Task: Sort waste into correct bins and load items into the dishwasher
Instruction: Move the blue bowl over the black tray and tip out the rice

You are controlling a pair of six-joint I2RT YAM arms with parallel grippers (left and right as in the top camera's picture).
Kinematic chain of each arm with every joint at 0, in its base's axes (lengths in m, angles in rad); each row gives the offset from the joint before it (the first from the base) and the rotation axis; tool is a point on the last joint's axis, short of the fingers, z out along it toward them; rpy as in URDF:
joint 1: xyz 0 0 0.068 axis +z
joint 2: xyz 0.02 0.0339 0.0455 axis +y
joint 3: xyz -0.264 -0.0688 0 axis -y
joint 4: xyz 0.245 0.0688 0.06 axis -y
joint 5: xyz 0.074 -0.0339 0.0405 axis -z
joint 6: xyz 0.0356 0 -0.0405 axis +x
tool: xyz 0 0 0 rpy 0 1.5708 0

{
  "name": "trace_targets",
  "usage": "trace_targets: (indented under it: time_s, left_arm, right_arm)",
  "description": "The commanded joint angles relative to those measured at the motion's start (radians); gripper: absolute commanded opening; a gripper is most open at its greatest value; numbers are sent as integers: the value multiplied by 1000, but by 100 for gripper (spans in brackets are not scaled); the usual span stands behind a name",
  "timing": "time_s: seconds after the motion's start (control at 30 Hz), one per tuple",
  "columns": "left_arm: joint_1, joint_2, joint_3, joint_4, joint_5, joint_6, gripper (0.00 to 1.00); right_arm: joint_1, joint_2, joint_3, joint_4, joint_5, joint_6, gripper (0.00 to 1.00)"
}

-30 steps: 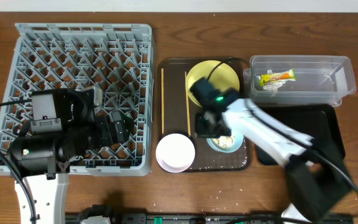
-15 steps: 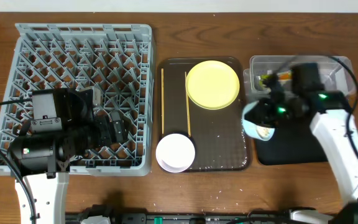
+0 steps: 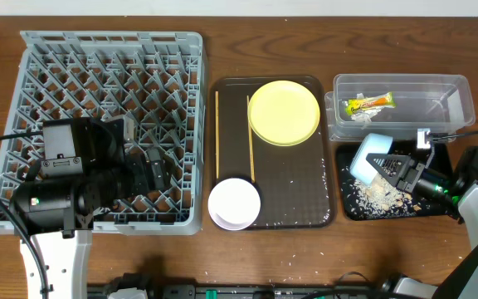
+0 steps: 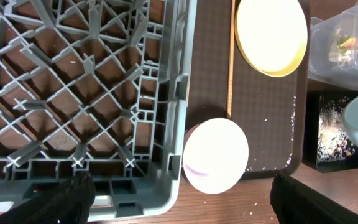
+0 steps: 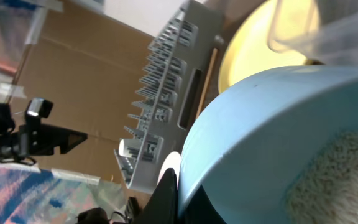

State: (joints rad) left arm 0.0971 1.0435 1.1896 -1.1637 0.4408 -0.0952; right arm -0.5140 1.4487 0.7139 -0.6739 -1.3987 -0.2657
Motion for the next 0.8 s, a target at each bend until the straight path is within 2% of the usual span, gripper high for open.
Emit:
trace_targets:
  time_s: [0.0, 0.07, 0.17, 0.3, 0.33, 0.37, 0.4, 0.43, 0.47, 0.5, 0.53, 0.6, 0.63, 0.67, 0.7, 0.73, 0.77]
  left_arm:
    - [-3, 2, 9, -2, -8, 21, 91]
    - [-3, 2, 9, -2, -8, 21, 91]
    - [-3, 2, 9, -3, -8, 20, 91]
    - [-3, 2, 9, -3, -8, 21, 91]
    - [-3, 2, 9, -2, -8, 21, 91]
    - [-3, 2, 9, -2, -8, 21, 91]
    - [-3, 2, 9, -3, -8, 21, 91]
    - [-3, 2, 9, -3, -8, 21, 91]
    - [-3, 2, 9, -3, -8, 21, 91]
    - [-3, 2, 9, -3, -8, 20, 91]
    - [-3, 2, 9, -3, -8, 21, 91]
    - [-3, 2, 9, -2, -8, 20, 91]
    - [-3, 2, 9, -2, -8, 21, 91]
    - [-3, 2, 9, -2, -8, 21, 91]
    - [-3, 2, 9, -3, -8, 21, 91]
    - [-3, 2, 9, -3, -8, 21, 91]
    - [-3, 2, 9, -2, -8, 20, 91]
  right_arm:
    - [-10, -4, -4, 4, -117, -58, 1]
    - [-9, -4, -9, -12, -145, -92, 1]
    - [-10, -2, -17, 8, -66, -95, 1]
    - [-7, -1, -17, 25, -156, -110, 1]
    - [-8, 1, -17, 59, -112, -90, 1]
    - [-8, 8, -17, 116, -100, 48, 1]
    - [2, 8, -16, 109, -162, 43, 1]
    - [11, 5, -16, 126, -120, 22, 1]
    - [13, 9, -16, 153, -13, 73, 1]
    - [14, 10, -17, 154, -63, 114, 1]
    - [17, 10, -17, 154, -111, 81, 1]
    - [17, 10, -16, 187, 27, 185, 1]
    - [17, 10, -17, 184, 12, 220, 1]
    - [23, 10, -17, 176, -123, 146, 1]
    - [26, 10, -16, 187, -105, 127, 1]
    - [25, 10, -16, 196, 13, 184, 1]
    - [26, 10, -17, 188, 38, 247, 1]
